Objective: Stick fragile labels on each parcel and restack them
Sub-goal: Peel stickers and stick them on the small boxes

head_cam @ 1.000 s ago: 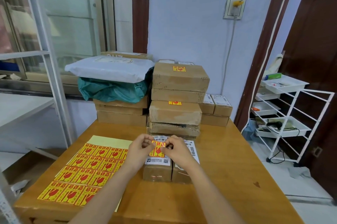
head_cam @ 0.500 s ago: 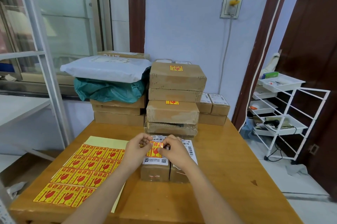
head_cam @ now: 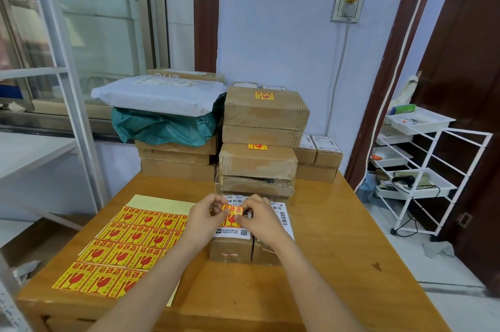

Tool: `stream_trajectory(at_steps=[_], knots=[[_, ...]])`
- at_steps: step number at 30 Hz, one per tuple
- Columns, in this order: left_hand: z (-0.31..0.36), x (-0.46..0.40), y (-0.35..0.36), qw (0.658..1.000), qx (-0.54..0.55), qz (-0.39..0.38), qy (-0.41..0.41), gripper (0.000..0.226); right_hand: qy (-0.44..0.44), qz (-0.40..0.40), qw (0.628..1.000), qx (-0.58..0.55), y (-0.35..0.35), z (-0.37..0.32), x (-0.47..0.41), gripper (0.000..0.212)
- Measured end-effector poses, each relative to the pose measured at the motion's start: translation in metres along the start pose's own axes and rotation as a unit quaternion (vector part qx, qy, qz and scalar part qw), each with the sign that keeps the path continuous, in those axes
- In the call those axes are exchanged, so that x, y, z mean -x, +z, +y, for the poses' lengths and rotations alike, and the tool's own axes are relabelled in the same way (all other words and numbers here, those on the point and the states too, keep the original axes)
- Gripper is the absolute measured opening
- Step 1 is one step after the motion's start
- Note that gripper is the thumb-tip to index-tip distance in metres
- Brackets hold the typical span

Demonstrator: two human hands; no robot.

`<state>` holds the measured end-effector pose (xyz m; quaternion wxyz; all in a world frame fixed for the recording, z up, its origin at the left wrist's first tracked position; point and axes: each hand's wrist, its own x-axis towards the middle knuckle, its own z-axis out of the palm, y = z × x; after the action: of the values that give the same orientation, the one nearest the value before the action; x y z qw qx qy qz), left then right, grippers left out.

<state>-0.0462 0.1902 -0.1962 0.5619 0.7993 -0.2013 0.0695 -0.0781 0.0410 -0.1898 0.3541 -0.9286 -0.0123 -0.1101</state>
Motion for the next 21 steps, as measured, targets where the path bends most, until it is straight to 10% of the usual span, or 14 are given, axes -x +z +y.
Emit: stream_trajectory(at_steps=[21], knots=[[-0.02, 0.007, 0.007, 0.999, -0.032, 0.008, 0.035, 0.045, -0.003, 0.015, 0.998, 0.054, 0.004, 0.003, 0.001, 0.032]])
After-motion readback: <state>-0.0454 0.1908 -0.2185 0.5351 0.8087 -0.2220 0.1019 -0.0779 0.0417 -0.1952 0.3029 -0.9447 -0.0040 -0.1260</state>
